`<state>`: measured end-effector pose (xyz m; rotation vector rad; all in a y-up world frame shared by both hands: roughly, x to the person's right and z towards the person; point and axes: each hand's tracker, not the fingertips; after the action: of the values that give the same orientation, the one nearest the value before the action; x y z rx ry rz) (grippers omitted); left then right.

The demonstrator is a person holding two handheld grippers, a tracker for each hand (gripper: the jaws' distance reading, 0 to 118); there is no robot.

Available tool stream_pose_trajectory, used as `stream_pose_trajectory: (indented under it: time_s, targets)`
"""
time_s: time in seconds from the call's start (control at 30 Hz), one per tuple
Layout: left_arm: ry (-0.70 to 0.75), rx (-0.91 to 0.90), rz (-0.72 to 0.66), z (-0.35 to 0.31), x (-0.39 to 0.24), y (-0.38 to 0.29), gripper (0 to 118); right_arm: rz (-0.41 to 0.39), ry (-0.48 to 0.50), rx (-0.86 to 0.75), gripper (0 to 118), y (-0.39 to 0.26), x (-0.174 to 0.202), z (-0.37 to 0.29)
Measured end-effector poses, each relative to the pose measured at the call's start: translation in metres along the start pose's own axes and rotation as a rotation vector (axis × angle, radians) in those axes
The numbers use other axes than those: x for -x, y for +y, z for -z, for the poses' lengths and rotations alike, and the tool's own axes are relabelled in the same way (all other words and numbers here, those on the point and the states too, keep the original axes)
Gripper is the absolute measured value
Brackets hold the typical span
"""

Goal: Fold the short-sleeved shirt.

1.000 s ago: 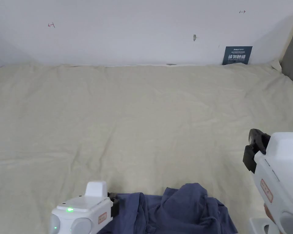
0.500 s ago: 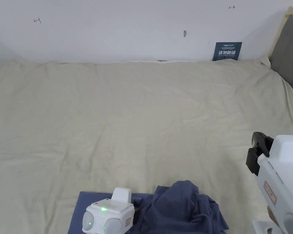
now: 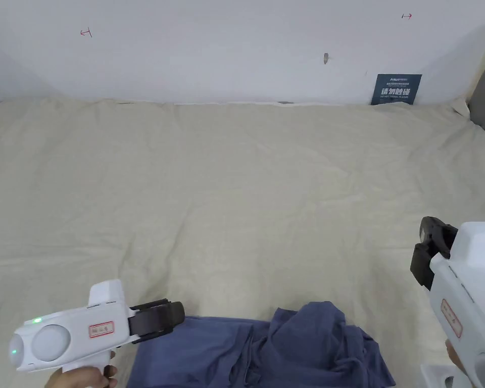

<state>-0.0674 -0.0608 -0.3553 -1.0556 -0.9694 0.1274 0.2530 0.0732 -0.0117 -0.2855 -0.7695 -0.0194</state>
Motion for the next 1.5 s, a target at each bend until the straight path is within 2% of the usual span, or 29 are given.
stream_pose_trajectory:
  time_s: [0.03,0.07,0.1,0.2,0.27,0.3,0.37,0.43,0.53,0.63,0.7,0.87,0.97,1.23,1.33,1.5]
  targets:
    - [-0.024,0.040,-0.024,-0.001,0.012,0.000,108,-0.003,0.003,0.003,2,-0.001,0.002,0.001]
    - [-0.041,0.062,-0.052,-0.002,0.023,-0.002,116,-0.004,0.006,0.006,2,-0.001,0.004,0.002]
    - [-0.054,0.070,-0.077,-0.002,0.030,-0.004,118,-0.004,0.008,0.010,2,-0.002,0.006,0.003]
    - [-0.038,0.075,-0.140,0.003,0.053,-0.009,113,-0.008,0.017,0.023,2,-0.003,0.011,0.008]
    - [-0.051,0.098,-0.155,0.011,0.066,-0.012,103,-0.015,0.020,0.032,2,-0.004,0.015,0.010]
    - [-0.052,0.112,-0.159,0.015,0.071,-0.012,93,-0.018,0.022,0.035,2,-0.004,0.017,0.011]
    - [-0.051,0.142,-0.165,0.025,0.078,-0.015,64,-0.024,0.026,0.039,2,-0.004,0.019,0.012]
    - [-0.043,0.162,-0.158,0.034,0.081,-0.018,45,-0.031,0.027,0.044,2,-0.005,0.020,0.013]
    - [-0.052,0.190,-0.142,0.046,0.077,-0.024,23,-0.034,0.021,0.056,2,-0.007,0.020,0.016]
    - [-0.033,0.179,-0.120,0.047,0.073,-0.027,15,-0.031,0.016,0.063,2,-0.008,0.018,0.017]
    - [-0.027,0.167,-0.137,0.044,0.071,-0.028,12,-0.030,0.015,0.064,2,-0.008,0.017,0.018]
    - [0.030,0.085,-0.028,0.016,0.041,-0.026,11,-0.029,0.016,0.057,2,-0.005,0.014,0.016]
    - [0.045,0.061,-0.006,-0.003,0.040,-0.021,10,-0.023,0.020,0.045,2,-0.002,0.013,0.012]
    - [0.205,-0.017,0.022,-0.063,0.057,-0.006,10,-0.005,0.033,0.021,2,0.001,0.006,0.004]
    - [0.192,-0.032,0.079,-0.069,0.031,-0.002,10,-0.001,0.037,0.013,2,0.002,0.003,0.001]
    - [0.124,-0.010,0.215,-0.057,-0.060,0.004,10,0.012,0.036,-0.002,2,0.002,-0.001,-0.004]
